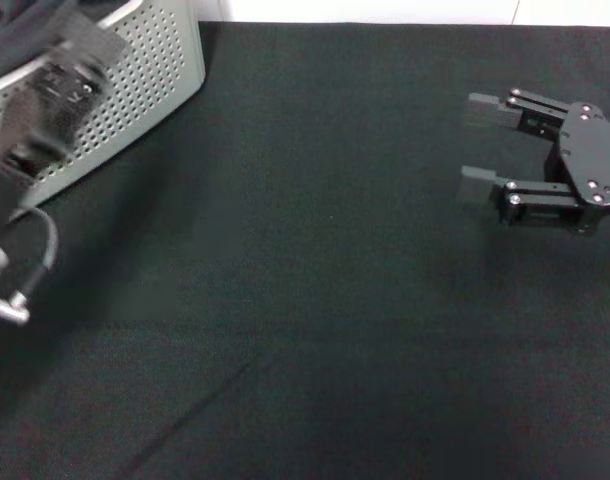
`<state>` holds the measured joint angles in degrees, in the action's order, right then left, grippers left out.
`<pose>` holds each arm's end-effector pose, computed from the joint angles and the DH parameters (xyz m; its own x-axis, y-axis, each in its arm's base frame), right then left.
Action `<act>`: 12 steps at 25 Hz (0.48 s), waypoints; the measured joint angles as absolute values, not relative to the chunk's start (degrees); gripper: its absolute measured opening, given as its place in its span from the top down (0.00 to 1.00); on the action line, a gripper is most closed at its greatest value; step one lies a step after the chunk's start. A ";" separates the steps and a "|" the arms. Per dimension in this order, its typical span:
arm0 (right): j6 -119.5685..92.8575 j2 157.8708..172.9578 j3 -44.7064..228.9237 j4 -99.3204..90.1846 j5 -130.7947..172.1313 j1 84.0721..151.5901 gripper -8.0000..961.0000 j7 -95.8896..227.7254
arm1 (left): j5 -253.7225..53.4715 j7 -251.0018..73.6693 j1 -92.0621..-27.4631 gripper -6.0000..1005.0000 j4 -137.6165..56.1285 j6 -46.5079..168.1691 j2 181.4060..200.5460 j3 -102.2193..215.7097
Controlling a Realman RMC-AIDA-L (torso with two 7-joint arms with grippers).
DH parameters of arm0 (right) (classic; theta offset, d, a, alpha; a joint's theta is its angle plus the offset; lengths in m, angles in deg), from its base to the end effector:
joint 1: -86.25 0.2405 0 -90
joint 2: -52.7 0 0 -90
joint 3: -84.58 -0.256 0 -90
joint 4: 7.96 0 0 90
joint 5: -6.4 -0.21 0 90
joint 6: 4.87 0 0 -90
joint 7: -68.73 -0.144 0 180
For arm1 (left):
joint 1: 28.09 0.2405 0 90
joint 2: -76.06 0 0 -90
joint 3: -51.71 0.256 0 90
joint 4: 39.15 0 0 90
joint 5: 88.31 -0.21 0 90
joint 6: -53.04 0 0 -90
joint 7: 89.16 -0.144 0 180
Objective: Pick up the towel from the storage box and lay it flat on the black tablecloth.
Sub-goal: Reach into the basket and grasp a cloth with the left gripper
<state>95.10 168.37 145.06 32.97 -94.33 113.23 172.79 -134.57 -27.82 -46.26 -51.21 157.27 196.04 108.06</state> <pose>0.1972 0.3153 0.0299 0.6325 -0.0996 -0.7682 -0.2009 -0.9788 -0.0385 -0.2778 0.2646 0.0274 0.0746 -0.0397 0.9964 0.7015 -0.7081 -0.0808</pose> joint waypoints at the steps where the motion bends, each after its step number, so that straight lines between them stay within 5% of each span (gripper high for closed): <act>1: 95.12 168.37 144.95 32.51 -94.47 113.21 0.11 172.86 | -131.60 -25.78 -46.27 0.37 -51.18 155.83 196.03 108.04; 12: 95.13 168.27 144.87 31.46 -94.69 112.62 0.11 173.11 | -120.37 -11.51 -46.01 0.38 -53.75 145.15 195.86 106.89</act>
